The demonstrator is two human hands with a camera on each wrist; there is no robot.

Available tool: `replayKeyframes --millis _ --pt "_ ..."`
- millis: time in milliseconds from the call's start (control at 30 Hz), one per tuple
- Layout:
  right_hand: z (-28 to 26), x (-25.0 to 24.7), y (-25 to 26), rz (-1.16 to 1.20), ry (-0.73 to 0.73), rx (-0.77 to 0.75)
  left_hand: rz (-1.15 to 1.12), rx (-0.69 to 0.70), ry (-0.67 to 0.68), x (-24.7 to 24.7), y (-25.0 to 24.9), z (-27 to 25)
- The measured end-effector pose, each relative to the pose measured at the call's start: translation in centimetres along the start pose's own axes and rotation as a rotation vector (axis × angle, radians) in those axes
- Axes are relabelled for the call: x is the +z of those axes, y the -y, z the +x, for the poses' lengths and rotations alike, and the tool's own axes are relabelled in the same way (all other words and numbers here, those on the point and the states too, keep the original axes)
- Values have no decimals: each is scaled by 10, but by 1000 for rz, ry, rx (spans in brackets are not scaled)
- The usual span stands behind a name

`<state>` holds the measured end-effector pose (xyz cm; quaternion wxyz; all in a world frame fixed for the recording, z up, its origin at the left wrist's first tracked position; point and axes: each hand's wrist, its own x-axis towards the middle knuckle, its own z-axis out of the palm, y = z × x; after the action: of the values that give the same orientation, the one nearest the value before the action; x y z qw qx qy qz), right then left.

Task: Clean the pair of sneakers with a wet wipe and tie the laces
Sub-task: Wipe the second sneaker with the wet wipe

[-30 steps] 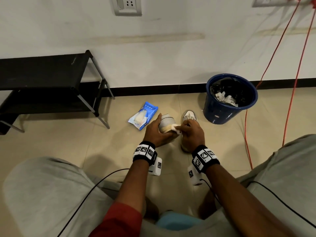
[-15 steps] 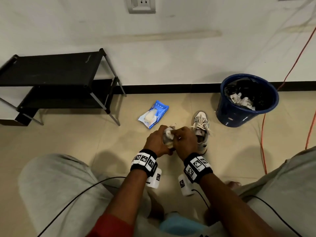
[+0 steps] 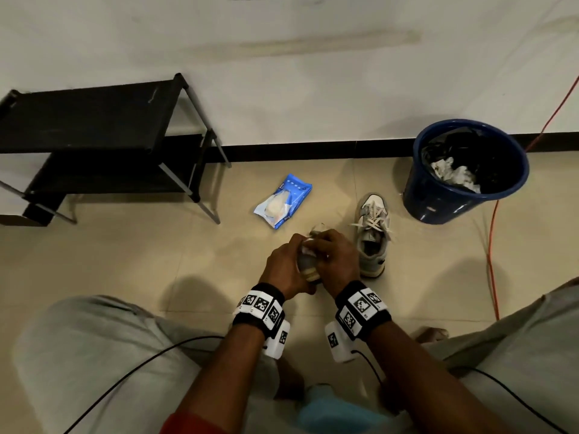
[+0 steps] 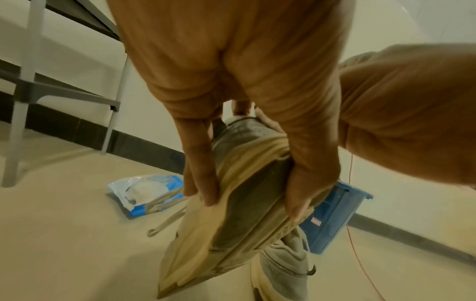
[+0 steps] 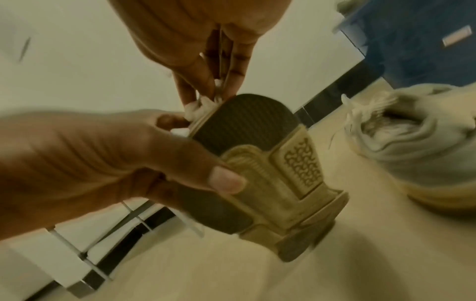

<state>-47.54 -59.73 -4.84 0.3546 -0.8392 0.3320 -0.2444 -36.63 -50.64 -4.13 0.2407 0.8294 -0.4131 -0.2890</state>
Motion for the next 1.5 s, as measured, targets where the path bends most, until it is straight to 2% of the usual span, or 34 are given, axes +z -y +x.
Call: replayKeyframes --millis 67,167,233,400,467,567,667,733,867,1000,1133,1200,1333,1400,1500 --pt "8 -2 -10 -9 -24 41 -37 28 -28 1 0 0" --pt "20 -10 -21 -61 -23 214 -5 81 -25 6 -3 -2" --pt "16 -12 -15 -123 -47 159 -3 88 -31 9 -5 -3" --pt "-16 -4 10 -131 -127 -141 -64 53 -38 9 -4 -2" --pt "-9 -5 5 -109 -141 -112 -80 48 -49 10 -5 -2" --pt "6 -8 -16 -100 -156 62 -96 65 -75 9 -3 0" --pt "7 -11 -21 -43 -140 150 -97 50 -88 6 4 1" --pt "4 -9 -12 -23 -124 122 -135 26 -115 5 8 0" --pt "-7 -6 -6 -90 -6 -79 -174 -3 -116 4 11 -3" --pt "5 -13 -23 -39 -100 113 -181 -12 -125 6 12 -2" --pt "-5 -9 2 -49 -8 -80 -217 -38 -132 2 16 0" --pt "-4 -10 -4 -117 23 -158 -206 -30 -124 1 14 0" --pt "10 -19 -23 -170 -66 -50 -167 1 -139 6 8 4" --pt "3 -17 -8 -208 -46 -181 -151 17 -129 3 6 7" --pt "-13 -12 8 -295 65 -387 -92 52 -94 0 -2 10"
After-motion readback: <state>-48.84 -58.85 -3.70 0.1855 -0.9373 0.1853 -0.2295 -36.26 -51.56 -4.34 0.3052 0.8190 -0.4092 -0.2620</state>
